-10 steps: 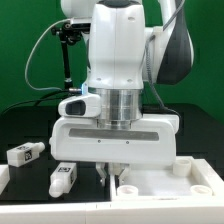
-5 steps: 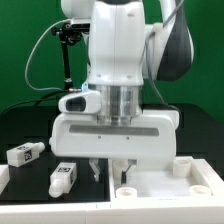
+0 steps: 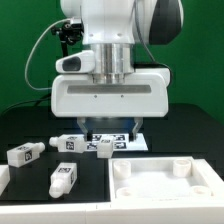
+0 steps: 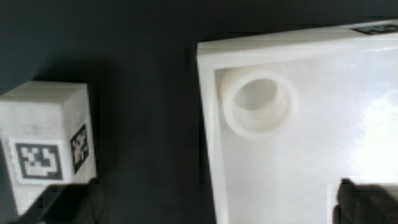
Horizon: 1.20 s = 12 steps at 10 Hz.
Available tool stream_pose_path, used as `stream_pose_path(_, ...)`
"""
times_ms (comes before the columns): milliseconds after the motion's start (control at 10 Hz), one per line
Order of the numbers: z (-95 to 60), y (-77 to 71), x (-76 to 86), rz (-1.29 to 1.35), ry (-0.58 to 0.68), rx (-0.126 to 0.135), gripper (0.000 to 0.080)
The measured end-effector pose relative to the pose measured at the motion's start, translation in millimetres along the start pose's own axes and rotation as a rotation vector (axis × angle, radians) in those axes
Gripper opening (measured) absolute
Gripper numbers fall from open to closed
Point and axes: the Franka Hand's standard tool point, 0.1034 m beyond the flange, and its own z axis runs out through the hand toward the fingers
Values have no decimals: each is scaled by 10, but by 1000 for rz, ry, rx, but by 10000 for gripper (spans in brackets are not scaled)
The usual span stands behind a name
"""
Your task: Assemble one leg
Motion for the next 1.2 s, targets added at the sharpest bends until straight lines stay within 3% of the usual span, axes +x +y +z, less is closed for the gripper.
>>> stream_pose_path(200, 27, 2, -11, 15, -5, -1, 647)
stream_pose_path(300, 6, 32, -107, 28, -22, 11, 647)
stream_pose_path(400, -62, 53, -280, 18, 13, 14, 649)
stream_pose_path(600, -173, -60, -709, -1, 79, 13, 649)
stream_pose_path(800, -191, -70, -677, -3, 78, 15, 649)
stream_pose_path(1000, -161, -106, -724, 2, -48, 35, 649)
stream_pose_path(1200, -88, 4, -711, 6, -283, 32, 649)
